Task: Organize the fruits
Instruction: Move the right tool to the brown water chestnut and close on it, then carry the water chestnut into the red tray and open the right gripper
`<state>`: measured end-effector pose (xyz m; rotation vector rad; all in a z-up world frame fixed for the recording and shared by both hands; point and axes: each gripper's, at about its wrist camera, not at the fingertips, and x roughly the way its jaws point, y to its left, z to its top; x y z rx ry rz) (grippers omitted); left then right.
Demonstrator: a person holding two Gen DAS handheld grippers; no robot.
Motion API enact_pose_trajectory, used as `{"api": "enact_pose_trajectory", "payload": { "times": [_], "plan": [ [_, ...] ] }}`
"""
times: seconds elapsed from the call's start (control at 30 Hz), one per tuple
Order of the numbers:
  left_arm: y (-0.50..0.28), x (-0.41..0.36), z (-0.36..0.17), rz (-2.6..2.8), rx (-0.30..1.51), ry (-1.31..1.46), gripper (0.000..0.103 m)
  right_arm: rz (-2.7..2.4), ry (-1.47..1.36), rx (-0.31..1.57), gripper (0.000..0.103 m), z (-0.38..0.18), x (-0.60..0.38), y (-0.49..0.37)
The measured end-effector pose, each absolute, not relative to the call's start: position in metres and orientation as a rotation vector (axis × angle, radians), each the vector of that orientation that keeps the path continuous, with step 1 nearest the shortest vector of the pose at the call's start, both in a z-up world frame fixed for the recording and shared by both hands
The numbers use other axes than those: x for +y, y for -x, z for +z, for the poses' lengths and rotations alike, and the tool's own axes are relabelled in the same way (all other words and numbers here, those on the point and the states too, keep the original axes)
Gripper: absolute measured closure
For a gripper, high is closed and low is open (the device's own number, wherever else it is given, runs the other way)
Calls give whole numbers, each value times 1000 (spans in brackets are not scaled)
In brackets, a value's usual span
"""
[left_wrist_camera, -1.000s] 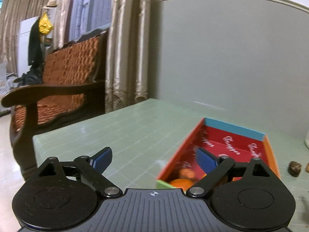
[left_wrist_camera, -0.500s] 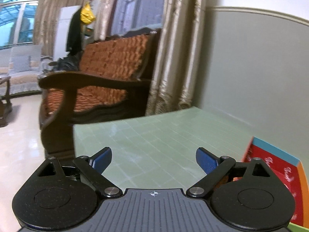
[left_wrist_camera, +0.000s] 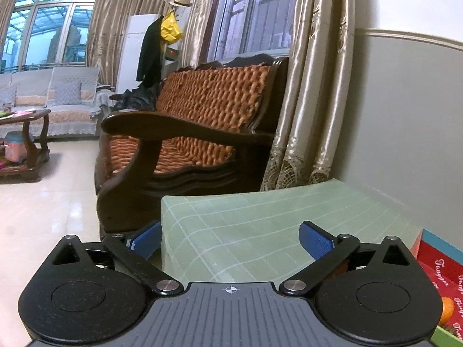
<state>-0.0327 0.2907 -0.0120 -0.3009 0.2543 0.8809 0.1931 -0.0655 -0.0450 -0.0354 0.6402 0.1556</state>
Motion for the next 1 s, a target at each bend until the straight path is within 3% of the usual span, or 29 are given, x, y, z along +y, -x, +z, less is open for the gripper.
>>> {"api": "enact_pose_trajectory", "payload": {
  "times": [0.27,0.37,1.0],
  "plan": [
    [33,290,-14,869,264,301,3,125,66,637,44,-47,-62,-201],
    [33,289,-14,864,264,304,3,122,59,629,63,-46,-63,-201],
    [35,282,-14,847,272,319,3,286,12,510,64,-12,-56,-158]
  ]
}}
